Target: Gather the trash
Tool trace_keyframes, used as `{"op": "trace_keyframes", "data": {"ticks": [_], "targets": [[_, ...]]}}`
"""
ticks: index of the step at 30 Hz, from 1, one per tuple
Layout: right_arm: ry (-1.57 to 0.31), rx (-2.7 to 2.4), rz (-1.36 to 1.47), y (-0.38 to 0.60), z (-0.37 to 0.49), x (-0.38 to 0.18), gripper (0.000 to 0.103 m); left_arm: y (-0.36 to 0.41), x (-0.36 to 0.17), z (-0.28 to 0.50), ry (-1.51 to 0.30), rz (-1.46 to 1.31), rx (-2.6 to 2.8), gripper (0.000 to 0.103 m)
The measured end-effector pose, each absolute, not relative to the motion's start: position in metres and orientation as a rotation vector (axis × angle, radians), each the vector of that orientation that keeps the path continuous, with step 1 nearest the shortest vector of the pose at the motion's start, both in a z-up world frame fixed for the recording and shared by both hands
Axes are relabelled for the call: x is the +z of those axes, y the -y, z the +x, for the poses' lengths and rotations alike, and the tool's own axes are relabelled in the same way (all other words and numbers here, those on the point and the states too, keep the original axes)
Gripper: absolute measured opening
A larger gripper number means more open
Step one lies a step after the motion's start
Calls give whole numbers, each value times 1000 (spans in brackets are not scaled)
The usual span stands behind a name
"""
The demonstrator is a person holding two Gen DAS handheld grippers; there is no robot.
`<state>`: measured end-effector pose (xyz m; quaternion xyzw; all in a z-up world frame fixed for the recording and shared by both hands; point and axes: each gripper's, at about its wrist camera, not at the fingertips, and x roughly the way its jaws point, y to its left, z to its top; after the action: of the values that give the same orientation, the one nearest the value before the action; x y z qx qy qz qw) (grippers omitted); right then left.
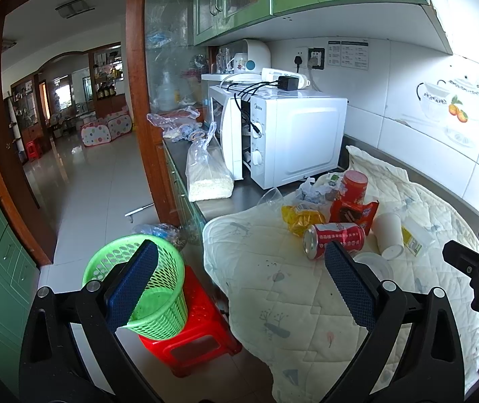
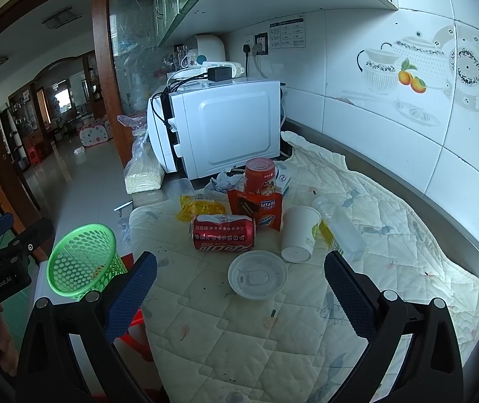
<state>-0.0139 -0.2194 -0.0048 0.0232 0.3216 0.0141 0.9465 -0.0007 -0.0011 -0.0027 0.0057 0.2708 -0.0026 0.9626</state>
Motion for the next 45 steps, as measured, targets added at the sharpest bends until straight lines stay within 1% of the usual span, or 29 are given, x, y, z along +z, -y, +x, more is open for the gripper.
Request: {"op": "trace_keyframes", "data": {"ticks": [14,15,17,45], "targets": [[-656,29,48,219,-15,-5,97,0,-3,-1,-549,11,-6,98],[-657,21,82,220,-14,-5,97,0,-3,0,-549,11,-6,98],[-655,28,48,217,-16,-6,97,1,-4,0,-550,12,-5,98],[-665,19,49,227,-11,-6,97,-2,-14,5,-568,2,-10,98]]}}
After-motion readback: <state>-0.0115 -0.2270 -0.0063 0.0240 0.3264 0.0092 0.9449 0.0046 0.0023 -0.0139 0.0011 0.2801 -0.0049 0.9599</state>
